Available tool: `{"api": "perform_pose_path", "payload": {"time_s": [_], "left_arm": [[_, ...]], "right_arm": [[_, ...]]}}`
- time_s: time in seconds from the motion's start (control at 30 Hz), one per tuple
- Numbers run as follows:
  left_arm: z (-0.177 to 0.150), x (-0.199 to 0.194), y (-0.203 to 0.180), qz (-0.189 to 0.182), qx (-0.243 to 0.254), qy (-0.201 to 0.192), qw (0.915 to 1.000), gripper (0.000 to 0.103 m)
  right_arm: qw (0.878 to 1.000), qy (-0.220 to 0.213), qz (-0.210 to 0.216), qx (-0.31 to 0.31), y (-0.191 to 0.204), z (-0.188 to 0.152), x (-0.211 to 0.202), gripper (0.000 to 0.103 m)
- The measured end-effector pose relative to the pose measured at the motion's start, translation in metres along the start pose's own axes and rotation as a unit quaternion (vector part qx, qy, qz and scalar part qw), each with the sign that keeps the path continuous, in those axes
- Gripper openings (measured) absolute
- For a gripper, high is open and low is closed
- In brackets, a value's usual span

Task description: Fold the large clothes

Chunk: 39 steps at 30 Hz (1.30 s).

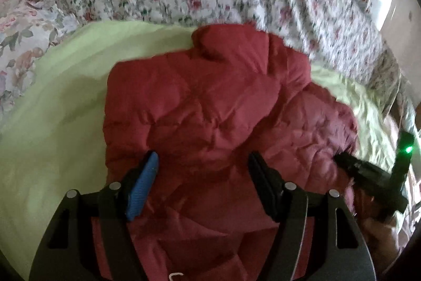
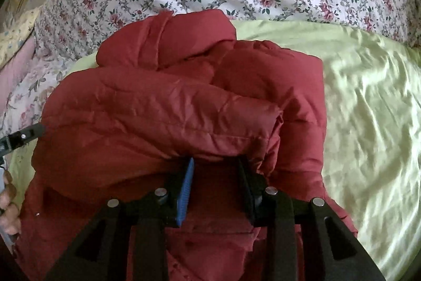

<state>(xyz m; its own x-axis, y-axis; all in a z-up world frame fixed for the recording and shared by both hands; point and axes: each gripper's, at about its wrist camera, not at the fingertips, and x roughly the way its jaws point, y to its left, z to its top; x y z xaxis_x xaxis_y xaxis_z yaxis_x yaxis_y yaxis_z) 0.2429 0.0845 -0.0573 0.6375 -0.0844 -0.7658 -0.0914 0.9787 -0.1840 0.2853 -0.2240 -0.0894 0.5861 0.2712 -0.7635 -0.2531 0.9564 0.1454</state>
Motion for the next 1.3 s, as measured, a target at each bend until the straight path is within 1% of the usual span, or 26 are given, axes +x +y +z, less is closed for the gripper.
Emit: {"api": "perform_pose_path", "payload": {"time_s": [0.07, 0.1, 0.17, 0.3, 0.37, 0.43, 0.47, 0.6, 0.83, 0.9, 0.93, 1.03, 1.1, 1.2, 1.27, 1.3], "left_arm": [[-0.004, 0.017, 0.000, 0.023, 0.010, 0.024, 0.9994, 0.070], [-0.007, 0.024, -0.001, 0.027, 0.016, 0.028, 0.9991, 0.070], [-0.010, 0.028, -0.002, 0.034, 0.022, 0.025, 0.9989, 0.071], [-0.010, 0.030, -0.002, 0.038, 0.020, 0.024, 0.9988, 0.071], [-0.010, 0.030, -0.002, 0.039, 0.021, 0.023, 0.9988, 0.071], [-0.010, 0.028, -0.002, 0.039, 0.018, 0.025, 0.9988, 0.071], [-0.011, 0.025, -0.002, 0.040, 0.016, 0.023, 0.9988, 0.071], [-0.016, 0.025, 0.002, 0.043, 0.011, 0.029, 0.9986, 0.072], [-0.018, 0.032, 0.004, 0.048, 0.010, 0.034, 0.9982, 0.080], [-0.018, 0.033, 0.005, 0.048, 0.007, 0.035, 0.9982, 0.080], [-0.018, 0.033, 0.006, 0.048, 0.006, 0.037, 0.9981, 0.080], [-0.017, 0.034, 0.005, 0.051, 0.007, 0.042, 0.9978, 0.080], [-0.017, 0.034, 0.005, 0.050, 0.007, 0.049, 0.9975, 0.080], [-0.017, 0.029, 0.006, 0.054, 0.000, 0.048, 0.9974, 0.080], [-0.020, 0.021, 0.004, 0.056, -0.003, 0.043, 0.9975, 0.080], [-0.022, 0.015, 0.003, 0.057, -0.005, 0.040, 0.9976, 0.080]], "right_arm": [[1.000, 0.003, 0.004, 0.005, 0.000, 0.001, -0.001, 0.035], [1.000, 0.005, 0.004, 0.010, 0.000, 0.003, -0.004, 0.035], [1.000, 0.007, -0.001, 0.016, 0.002, 0.007, -0.012, 0.035], [1.000, -0.020, 0.002, 0.012, 0.006, 0.014, -0.035, 0.036], [1.000, -0.010, -0.010, 0.008, 0.005, 0.015, -0.031, 0.040], [1.000, 0.020, -0.020, 0.007, 0.000, 0.011, -0.013, 0.040], [0.999, 0.026, -0.020, 0.004, -0.002, 0.008, -0.007, 0.040], [1.000, 0.026, -0.012, 0.011, -0.009, 0.006, 0.001, 0.039], [1.000, 0.022, -0.005, 0.018, -0.012, 0.004, 0.002, 0.039], [1.000, 0.021, -0.010, 0.019, -0.010, 0.005, 0.001, 0.039], [1.000, 0.019, -0.009, 0.021, -0.009, 0.005, -0.001, 0.041], [0.999, 0.020, -0.006, 0.036, -0.008, 0.006, -0.009, 0.043], [0.999, 0.020, -0.004, 0.049, -0.007, 0.005, -0.022, 0.044], [0.998, 0.009, 0.017, 0.057, -0.002, 0.000, -0.051, 0.052], [0.998, 0.001, 0.025, 0.058, 0.001, -0.008, -0.071, 0.059], [0.998, -0.002, 0.027, 0.058, 0.002, -0.013, -0.079, 0.060]]}}
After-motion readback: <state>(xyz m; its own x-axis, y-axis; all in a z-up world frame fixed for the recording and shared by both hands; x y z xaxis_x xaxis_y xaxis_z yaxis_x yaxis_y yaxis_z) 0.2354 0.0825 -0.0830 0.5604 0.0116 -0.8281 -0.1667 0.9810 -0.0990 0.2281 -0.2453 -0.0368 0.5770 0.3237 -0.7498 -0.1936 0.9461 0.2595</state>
